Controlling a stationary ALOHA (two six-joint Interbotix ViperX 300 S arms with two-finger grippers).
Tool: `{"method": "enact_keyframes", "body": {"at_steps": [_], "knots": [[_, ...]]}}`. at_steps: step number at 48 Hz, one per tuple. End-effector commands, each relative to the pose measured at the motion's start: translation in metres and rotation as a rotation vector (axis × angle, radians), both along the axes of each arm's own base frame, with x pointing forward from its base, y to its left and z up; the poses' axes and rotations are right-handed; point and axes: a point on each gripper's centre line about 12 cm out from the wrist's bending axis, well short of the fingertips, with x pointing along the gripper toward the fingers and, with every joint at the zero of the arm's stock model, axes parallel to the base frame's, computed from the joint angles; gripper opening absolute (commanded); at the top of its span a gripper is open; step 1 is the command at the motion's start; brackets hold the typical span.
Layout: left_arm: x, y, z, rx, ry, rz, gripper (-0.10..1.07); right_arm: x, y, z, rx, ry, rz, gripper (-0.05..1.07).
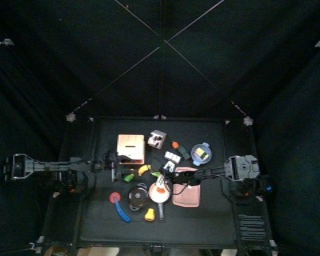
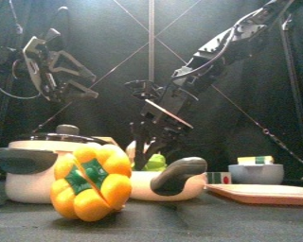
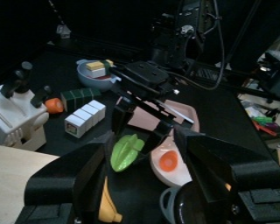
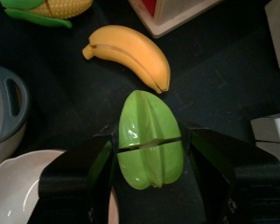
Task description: Place starfruit on plate
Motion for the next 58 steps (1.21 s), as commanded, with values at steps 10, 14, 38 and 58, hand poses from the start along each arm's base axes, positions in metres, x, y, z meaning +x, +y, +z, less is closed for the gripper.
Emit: {"method": "enact_keyframes", "body": {"at_steps": [10,14,38,58], "knots": [[0.003,0.001,0.006,0.002,-0.020,0.000,0.92,-0.011,-0.006,0.052,-0.026,-0.072,-0.072,0.81],[0.003,0.001,0.006,0.003,-0.018,0.000,0.92,-0.018,-0.006,0.060,-0.021,-0.072,-0.098,0.81],[0.002,0.001,0.005,0.004,-0.017,0.003,0.92,-0.062,0.014,0.070,0.086,-0.075,-0.264,0.81],[0.001,0.001,0.008,0.005,-0.029,0.003,0.92,-0.111,0.041,0.067,0.101,-0.105,-0.495,0.81]]}}
